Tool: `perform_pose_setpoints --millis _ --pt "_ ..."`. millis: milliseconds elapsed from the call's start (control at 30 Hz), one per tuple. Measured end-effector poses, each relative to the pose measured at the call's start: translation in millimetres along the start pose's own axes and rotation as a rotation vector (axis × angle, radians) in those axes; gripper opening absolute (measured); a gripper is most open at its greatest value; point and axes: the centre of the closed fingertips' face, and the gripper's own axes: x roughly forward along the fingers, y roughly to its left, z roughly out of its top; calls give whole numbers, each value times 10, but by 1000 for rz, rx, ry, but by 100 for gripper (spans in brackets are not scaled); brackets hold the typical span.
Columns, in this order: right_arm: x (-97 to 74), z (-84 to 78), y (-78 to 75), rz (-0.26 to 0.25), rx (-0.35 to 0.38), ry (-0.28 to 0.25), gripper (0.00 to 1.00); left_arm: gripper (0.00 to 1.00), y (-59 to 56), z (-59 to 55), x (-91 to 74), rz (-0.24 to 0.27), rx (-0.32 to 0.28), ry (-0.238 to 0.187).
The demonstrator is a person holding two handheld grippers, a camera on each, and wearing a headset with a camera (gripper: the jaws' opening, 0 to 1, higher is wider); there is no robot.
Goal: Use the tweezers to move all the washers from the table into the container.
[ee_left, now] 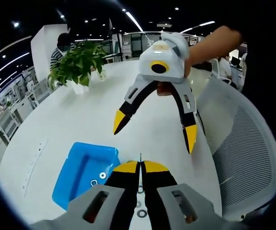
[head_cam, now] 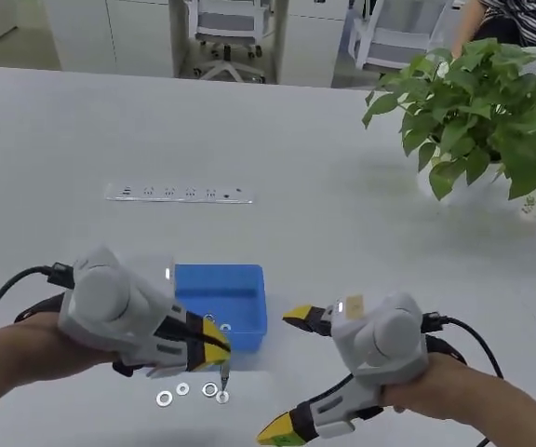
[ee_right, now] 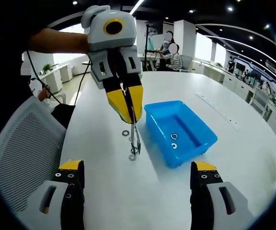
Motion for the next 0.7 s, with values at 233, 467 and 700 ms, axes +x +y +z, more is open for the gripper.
perform_pose_setpoints --millis 233,467,700 --pt "9 -30 12 5 7 2 91 5 -1 -8 23 -10 -5 -1" --pt "21 -56 20 8 11 8 91 5 -16 4 18 -15 -4 -2" --pt "30 -45 30 14 5 9 91 5 -16 -9 32 -17 -5 1"
